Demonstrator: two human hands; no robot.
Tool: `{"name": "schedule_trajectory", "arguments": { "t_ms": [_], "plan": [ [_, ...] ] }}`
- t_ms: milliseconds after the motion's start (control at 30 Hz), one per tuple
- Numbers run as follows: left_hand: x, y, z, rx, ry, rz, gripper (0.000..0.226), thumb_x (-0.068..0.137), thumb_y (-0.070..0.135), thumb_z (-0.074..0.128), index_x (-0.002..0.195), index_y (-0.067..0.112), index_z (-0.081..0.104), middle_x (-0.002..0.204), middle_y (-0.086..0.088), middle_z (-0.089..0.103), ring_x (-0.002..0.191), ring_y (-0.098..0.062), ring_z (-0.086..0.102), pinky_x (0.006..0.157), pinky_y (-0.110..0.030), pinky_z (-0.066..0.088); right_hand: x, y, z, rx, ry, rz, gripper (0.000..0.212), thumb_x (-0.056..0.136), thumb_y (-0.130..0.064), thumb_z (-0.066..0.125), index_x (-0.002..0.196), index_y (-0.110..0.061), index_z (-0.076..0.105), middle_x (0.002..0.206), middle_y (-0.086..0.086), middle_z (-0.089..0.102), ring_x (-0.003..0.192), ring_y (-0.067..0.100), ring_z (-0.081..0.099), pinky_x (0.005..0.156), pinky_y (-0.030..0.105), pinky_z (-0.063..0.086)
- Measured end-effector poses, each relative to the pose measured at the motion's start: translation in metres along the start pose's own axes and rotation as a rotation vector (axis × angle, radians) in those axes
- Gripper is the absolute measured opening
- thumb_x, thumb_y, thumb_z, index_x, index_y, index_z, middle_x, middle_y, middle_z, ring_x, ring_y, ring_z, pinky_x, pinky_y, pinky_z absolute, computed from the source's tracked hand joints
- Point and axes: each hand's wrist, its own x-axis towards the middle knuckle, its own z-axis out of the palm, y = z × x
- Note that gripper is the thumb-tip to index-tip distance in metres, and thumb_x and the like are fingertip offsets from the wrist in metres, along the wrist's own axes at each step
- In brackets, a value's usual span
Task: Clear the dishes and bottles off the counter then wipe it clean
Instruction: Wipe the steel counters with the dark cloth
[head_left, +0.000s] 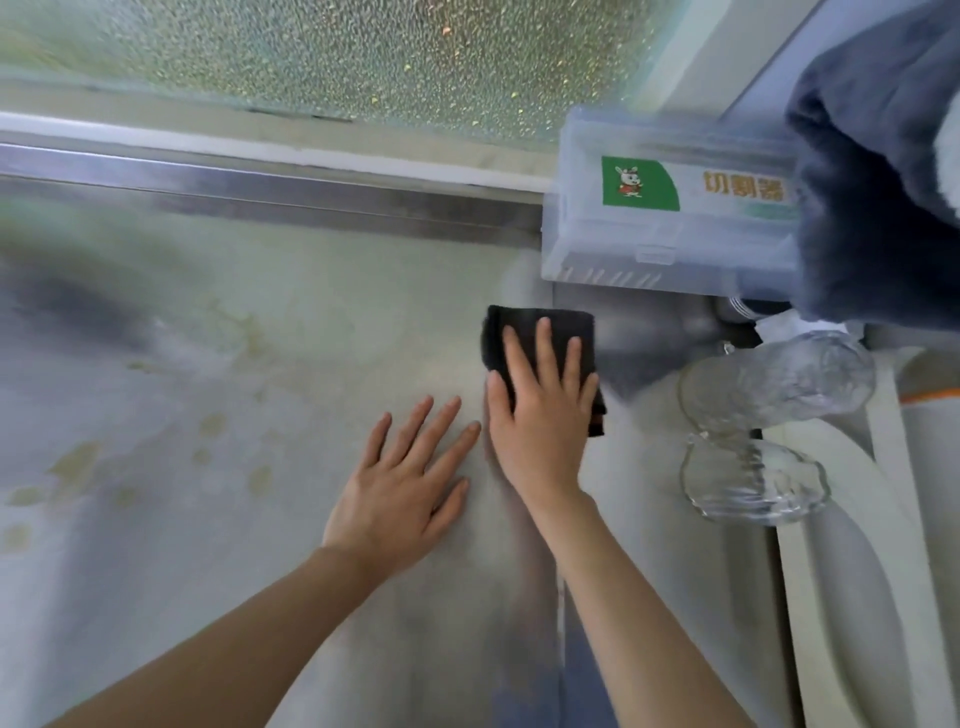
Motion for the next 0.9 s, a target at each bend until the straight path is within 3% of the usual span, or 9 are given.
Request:
{"name": "schedule_trajectory", "arguments": {
  "t_ms": [100, 167, 333, 367, 567, 633, 767, 833, 900],
  "plan": [
    [-0.01, -0.006, -0.01, -0.098, 0.071, 0.019, 0.042, 0.093, 0.035, 0.034, 0.128, 0.019, 0.052, 0.141, -0.011, 0.045, 0.133, -0.024, 0.032, 0.107, -0.045, 0.024, -0.009, -0.01, 0.002, -0.044, -0.119, -0.315, 0.048, 0.097, -0.047, 0.029, 0.143, -0.036, 0.033, 0.155, -0.002, 0.024, 0.144, 0.031, 0.016, 0.113, 0.054, 0.011],
    [-0.026, -0.021, -0.02, -0.108, 0.13, -0.012, 0.04, 0.092, 0.034, 0.038, 0.125, 0.018, 0.056, 0.137, -0.01, 0.05, 0.129, -0.024, 0.038, 0.106, -0.044, 0.025, 0.008, -0.002, -0.004, -0.074, -0.161, -0.374, 0.049, 0.097, -0.05, 0.026, 0.144, -0.038, 0.028, 0.157, -0.005, 0.019, 0.145, 0.029, 0.012, 0.113, 0.053, 0.01],
    [-0.072, -0.083, -0.041, -0.081, 0.124, -0.325, 0.053, 0.095, 0.047, 0.019, 0.132, 0.023, 0.047, 0.144, -0.009, 0.04, 0.133, -0.028, 0.032, 0.108, -0.043, 0.016, 0.055, -0.051, 0.004, 0.031, -0.036, 0.14, 0.05, 0.1, -0.043, 0.026, 0.148, -0.032, 0.02, 0.159, 0.003, 0.006, 0.145, 0.034, -0.001, 0.115, 0.053, -0.001],
    [-0.082, -0.093, -0.042, -0.07, 0.095, -0.373, 0.055, 0.094, 0.049, 0.016, 0.134, 0.024, 0.046, 0.146, -0.009, 0.038, 0.135, -0.028, 0.03, 0.109, -0.043, 0.015, 0.053, -0.072, 0.01, 0.052, -0.04, 0.159, 0.05, 0.1, -0.041, 0.026, 0.148, -0.031, 0.019, 0.159, 0.003, 0.005, 0.145, 0.034, -0.002, 0.115, 0.052, -0.003],
    [-0.114, -0.108, -0.025, -0.054, -0.005, -0.448, 0.055, 0.094, 0.05, 0.017, 0.144, 0.029, 0.028, 0.152, -0.005, 0.027, 0.14, -0.022, 0.015, 0.11, -0.04, 0.008, 0.023, -0.121, 0.029, -0.064, -0.21, -0.495, 0.049, 0.099, -0.048, 0.027, 0.146, -0.039, 0.021, 0.158, -0.006, 0.011, 0.145, 0.029, 0.003, 0.116, 0.05, 0.002],
    [-0.113, -0.109, -0.02, -0.045, -0.017, -0.461, 0.055, 0.094, 0.051, 0.016, 0.145, 0.032, 0.022, 0.153, -0.002, 0.022, 0.141, -0.02, 0.012, 0.112, -0.036, 0.002, 0.052, -0.103, 0.027, -0.119, -0.166, -0.423, 0.05, 0.098, -0.05, 0.025, 0.146, -0.04, 0.019, 0.159, -0.007, 0.009, 0.146, 0.029, 0.003, 0.115, 0.049, 0.003],
    [-0.113, -0.112, -0.016, -0.02, -0.026, -0.461, 0.055, 0.094, 0.052, 0.012, 0.145, 0.032, 0.021, 0.153, -0.001, 0.019, 0.141, -0.02, 0.011, 0.112, -0.035, -0.001, 0.099, -0.091, 0.02, -0.044, -0.059, 0.013, 0.05, 0.098, -0.046, 0.026, 0.147, -0.035, 0.021, 0.159, -0.001, 0.008, 0.145, 0.035, 0.0, 0.114, 0.055, 0.002],
    [-0.113, -0.113, -0.015, -0.014, -0.023, -0.451, 0.055, 0.094, 0.052, 0.011, 0.145, 0.033, 0.019, 0.153, -0.001, 0.017, 0.141, -0.02, 0.011, 0.112, -0.035, -0.001, 0.089, -0.109, 0.026, -0.05, -0.059, 0.018, 0.05, 0.099, -0.045, 0.025, 0.147, -0.034, 0.02, 0.159, 0.001, 0.007, 0.144, 0.037, -0.001, 0.114, 0.056, 0.0],
    [-0.113, -0.113, -0.014, -0.02, -0.01, -0.449, 0.055, 0.094, 0.052, 0.012, 0.145, 0.033, 0.019, 0.153, -0.001, 0.017, 0.141, -0.02, 0.012, 0.112, -0.036, 0.0, 0.066, -0.128, 0.033, -0.064, -0.091, -0.181, 0.049, 0.099, -0.046, 0.024, 0.147, -0.036, 0.02, 0.159, 0.0, 0.009, 0.145, 0.036, 0.001, 0.114, 0.055, 0.001]
  ]
}}
